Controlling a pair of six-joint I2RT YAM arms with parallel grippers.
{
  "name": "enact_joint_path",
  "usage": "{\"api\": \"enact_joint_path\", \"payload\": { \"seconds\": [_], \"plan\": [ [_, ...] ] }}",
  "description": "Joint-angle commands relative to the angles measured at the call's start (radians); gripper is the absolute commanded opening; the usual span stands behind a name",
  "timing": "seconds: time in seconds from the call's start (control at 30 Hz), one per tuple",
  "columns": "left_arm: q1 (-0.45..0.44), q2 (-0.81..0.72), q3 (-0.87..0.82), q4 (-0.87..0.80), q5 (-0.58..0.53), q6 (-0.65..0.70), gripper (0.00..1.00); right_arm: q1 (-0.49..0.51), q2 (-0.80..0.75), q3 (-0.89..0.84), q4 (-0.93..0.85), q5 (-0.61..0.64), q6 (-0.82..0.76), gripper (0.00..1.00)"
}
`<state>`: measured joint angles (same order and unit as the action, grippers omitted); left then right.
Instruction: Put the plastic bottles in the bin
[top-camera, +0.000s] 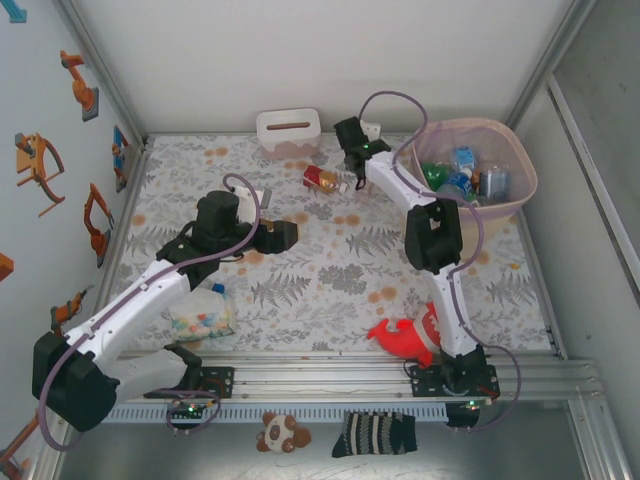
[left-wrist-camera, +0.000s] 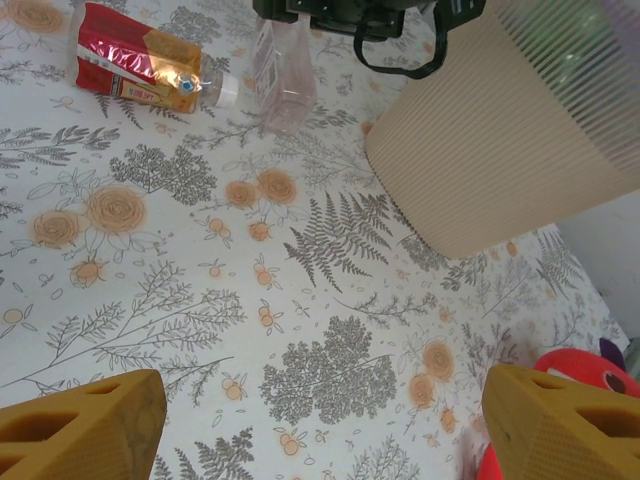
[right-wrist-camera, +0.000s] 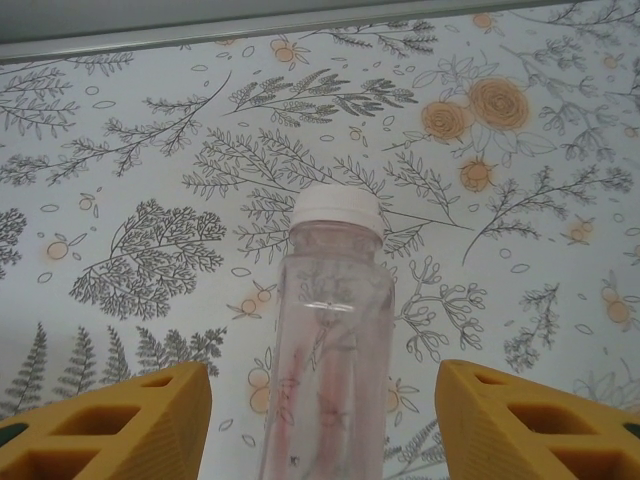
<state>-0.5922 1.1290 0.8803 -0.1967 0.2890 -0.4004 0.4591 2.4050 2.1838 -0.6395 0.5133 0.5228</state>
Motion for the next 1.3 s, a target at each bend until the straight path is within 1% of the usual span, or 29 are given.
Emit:
{"api": "enact_joint_path", "payload": {
  "seconds": [0.0, 0.1, 0.2, 0.33, 0.5, 0.67, 0.8, 0.97, 1.27],
  "plan": [
    [0.009, 0.012, -0.010, 0.046, 0.032, -0.029, 0.82, -0.014, 0.033, -0.027, 0.064, -0.032, 0.031, 0.61],
    [0.012, 0.022, -0.009, 0.054, 0.039, -0.033, 0.82, -0.020, 0.043, -0.051, 0.102, -0.068, 0.031, 0.62],
    [0.014, 0.031, -0.010, 0.055, 0.044, -0.037, 0.82, -0.022, 0.059, -0.064, 0.113, -0.075, 0.035, 0.62],
    [0.018, 0.035, -0.012, 0.056, 0.049, -0.040, 0.82, -0.022, 0.072, -0.074, 0.113, -0.084, 0.041, 0.61],
    [0.022, 0.024, -0.024, 0.065, 0.050, -0.049, 0.82, -0.022, 0.071, -0.090, 0.117, -0.084, 0.042, 0.57],
    [0.025, 0.017, -0.030, 0.066, 0.056, -0.051, 0.82, -0.022, 0.051, -0.109, 0.127, -0.088, 0.042, 0.50],
    [0.026, 0.012, -0.034, 0.062, 0.057, -0.052, 0.82, -0.021, 0.009, -0.134, 0.141, -0.094, 0.037, 0.46],
    [0.028, 0.009, -0.044, 0.076, 0.058, -0.057, 0.82, -0.013, -0.064, -0.157, 0.149, -0.095, 0.010, 0.45],
    [0.032, 0.028, -0.041, 0.097, 0.066, -0.058, 0.82, 0.034, -0.231, -0.176, 0.129, -0.124, -0.101, 0.44]
  ]
}}
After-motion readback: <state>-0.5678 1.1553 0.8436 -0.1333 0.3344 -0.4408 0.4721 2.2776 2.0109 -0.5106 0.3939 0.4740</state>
